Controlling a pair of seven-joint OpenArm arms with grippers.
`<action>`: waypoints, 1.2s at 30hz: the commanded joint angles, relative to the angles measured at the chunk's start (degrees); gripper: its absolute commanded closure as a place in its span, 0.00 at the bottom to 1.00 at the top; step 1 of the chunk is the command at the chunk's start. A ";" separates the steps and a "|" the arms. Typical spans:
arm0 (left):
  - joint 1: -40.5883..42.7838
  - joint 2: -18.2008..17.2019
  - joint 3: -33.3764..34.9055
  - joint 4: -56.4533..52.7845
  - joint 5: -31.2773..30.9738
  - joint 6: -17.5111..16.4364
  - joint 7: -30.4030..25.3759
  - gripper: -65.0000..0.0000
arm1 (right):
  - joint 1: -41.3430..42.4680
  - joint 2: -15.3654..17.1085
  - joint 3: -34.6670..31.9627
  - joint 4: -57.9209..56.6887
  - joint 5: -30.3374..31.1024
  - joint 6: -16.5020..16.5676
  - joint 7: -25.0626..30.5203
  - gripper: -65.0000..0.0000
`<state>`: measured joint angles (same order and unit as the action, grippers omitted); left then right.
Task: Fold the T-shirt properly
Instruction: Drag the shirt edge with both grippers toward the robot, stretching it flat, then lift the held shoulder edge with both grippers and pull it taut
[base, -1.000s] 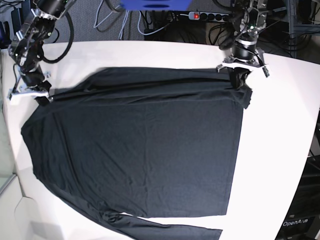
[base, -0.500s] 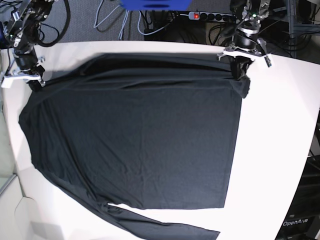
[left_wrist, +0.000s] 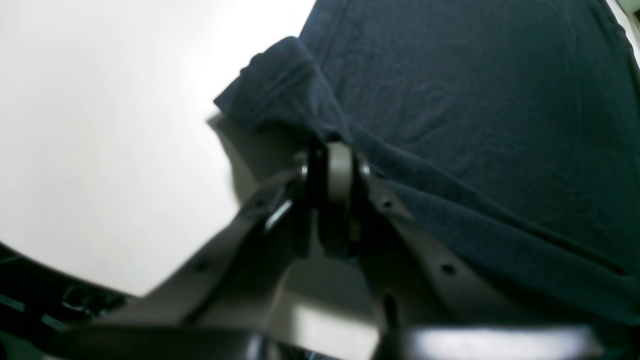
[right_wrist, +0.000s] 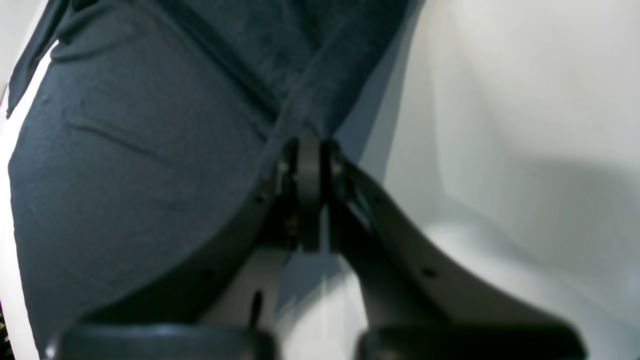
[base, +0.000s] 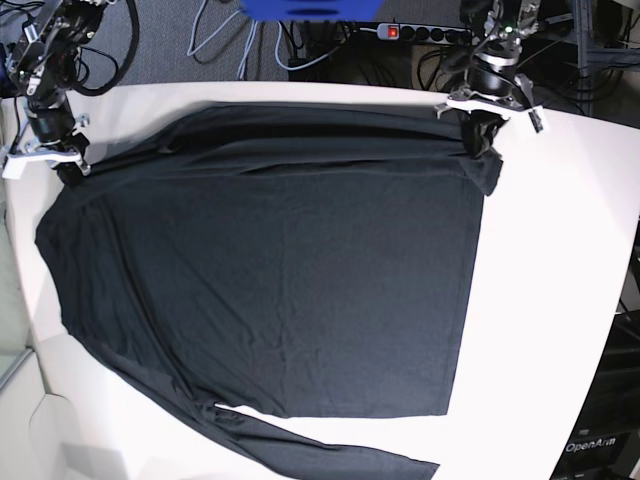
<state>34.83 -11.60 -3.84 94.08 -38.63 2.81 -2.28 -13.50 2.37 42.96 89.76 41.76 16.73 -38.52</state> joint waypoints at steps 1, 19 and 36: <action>-0.76 -0.49 -0.16 0.91 0.08 -0.30 -1.36 0.94 | 1.15 0.84 0.16 1.10 0.66 0.89 1.47 1.00; -4.98 -2.34 -0.16 0.29 0.35 -0.13 -0.75 0.94 | 4.49 4.44 -5.73 0.75 0.57 -12.29 1.56 1.00; -14.74 -2.16 -5.44 0.55 0.52 -0.13 21.58 0.94 | 8.71 6.02 -10.21 0.75 -9.71 -15.19 1.56 1.00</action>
<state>20.45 -13.17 -8.91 93.76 -38.41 2.79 20.95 -5.30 7.70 32.49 89.47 31.99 1.96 -38.37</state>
